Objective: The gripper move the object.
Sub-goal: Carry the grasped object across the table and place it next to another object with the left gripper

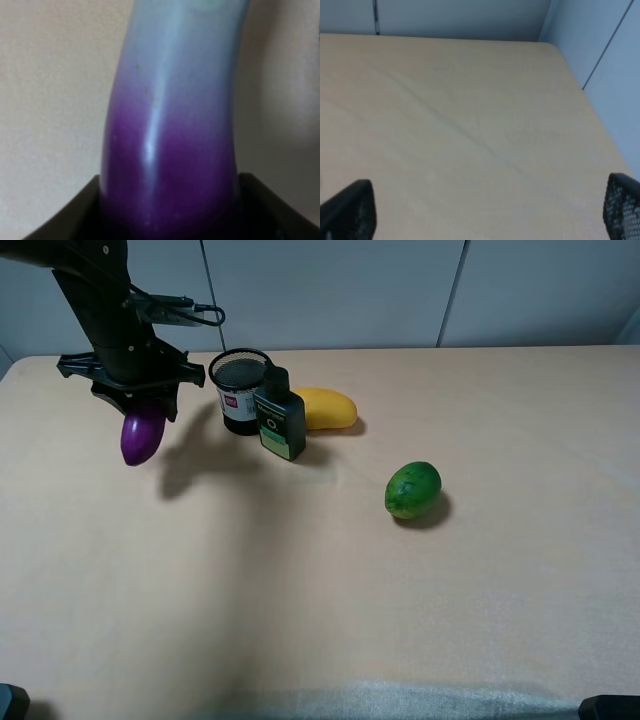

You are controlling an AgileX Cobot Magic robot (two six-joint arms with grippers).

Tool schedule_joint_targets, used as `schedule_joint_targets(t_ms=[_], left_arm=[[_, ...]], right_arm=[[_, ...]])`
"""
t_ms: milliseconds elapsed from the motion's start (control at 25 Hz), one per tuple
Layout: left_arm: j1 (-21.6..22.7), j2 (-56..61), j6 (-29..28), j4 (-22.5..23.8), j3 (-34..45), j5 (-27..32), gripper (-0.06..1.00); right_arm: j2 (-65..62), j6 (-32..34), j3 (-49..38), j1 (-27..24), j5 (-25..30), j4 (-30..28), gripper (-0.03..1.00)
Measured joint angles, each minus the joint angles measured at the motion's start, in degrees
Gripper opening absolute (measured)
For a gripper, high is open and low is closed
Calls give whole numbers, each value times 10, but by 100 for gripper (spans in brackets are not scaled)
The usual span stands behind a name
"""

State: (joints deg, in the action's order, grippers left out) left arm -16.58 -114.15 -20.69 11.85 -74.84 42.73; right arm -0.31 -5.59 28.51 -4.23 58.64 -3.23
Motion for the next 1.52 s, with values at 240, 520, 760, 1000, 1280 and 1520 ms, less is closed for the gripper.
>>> schedule_joint_targets(t_ms=[240,520,760,1000,1280,1520], left_arm=[[-3,-30,0,2,-16,-16,59],[-20,-58,10,3,-32,-23,59],[-34,-70,14,3,-47,-23,59],[-35,-70,15,3,-47,-22,59],[-35,-72,16,5,-47,-22,59],[-35,-91,18,7,-49,-23,59]], right_arm=[[0,0,0,0,0,0,69],[0,0,0,0,0,0,69],[0,0,0,0,0,0,69],[0,0,0,0,0,0,69],[0,0,0,0,0,0,69],[0,0,0,0,0,0,69]])
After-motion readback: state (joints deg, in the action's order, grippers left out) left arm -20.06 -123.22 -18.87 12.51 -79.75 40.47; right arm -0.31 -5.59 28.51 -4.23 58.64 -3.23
